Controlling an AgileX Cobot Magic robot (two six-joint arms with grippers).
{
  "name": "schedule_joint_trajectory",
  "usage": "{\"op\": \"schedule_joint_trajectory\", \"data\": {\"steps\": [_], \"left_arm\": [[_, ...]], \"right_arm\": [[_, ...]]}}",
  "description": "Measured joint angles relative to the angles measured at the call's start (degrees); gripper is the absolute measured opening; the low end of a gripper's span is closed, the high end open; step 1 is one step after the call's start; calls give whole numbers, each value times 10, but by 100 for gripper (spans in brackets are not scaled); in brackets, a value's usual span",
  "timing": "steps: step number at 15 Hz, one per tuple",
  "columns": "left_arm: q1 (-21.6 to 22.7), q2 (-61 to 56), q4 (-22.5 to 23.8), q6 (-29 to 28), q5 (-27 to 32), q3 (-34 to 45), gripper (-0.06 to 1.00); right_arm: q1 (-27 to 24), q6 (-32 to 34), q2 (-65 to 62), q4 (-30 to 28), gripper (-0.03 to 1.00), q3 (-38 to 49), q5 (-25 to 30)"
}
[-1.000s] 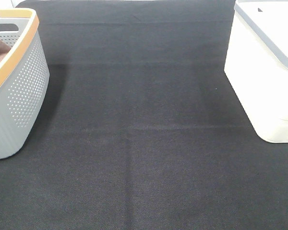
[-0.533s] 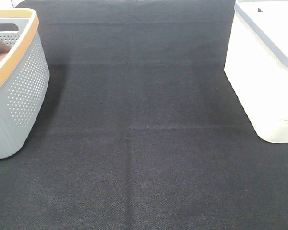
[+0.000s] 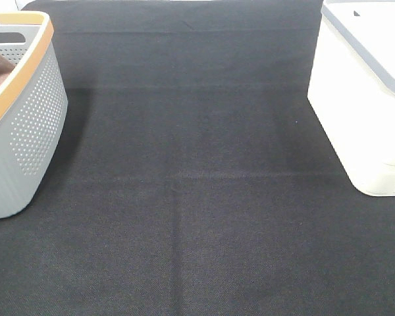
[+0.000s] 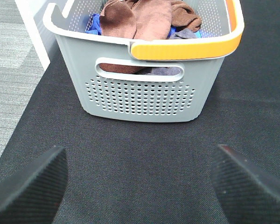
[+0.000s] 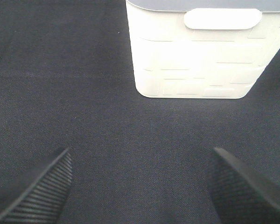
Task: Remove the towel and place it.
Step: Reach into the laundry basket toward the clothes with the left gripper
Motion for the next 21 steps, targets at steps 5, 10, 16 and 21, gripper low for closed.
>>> {"op": "schedule_joint_trajectory", "data": {"steps": [5, 10, 16, 21], "left_arm": [[0, 0, 0, 0, 0, 0, 80], [-3, 0, 1, 0, 0, 0, 80], [-4, 0, 1, 0, 0, 0, 80], [-4, 0, 1, 0, 0, 0, 80]], "right_arm": [[0, 0, 0, 0, 75, 0, 0], [0, 0, 0, 0, 75, 0, 0], [0, 0, 0, 0, 75, 0, 0], [0, 0, 0, 0, 75, 0, 0]]}}
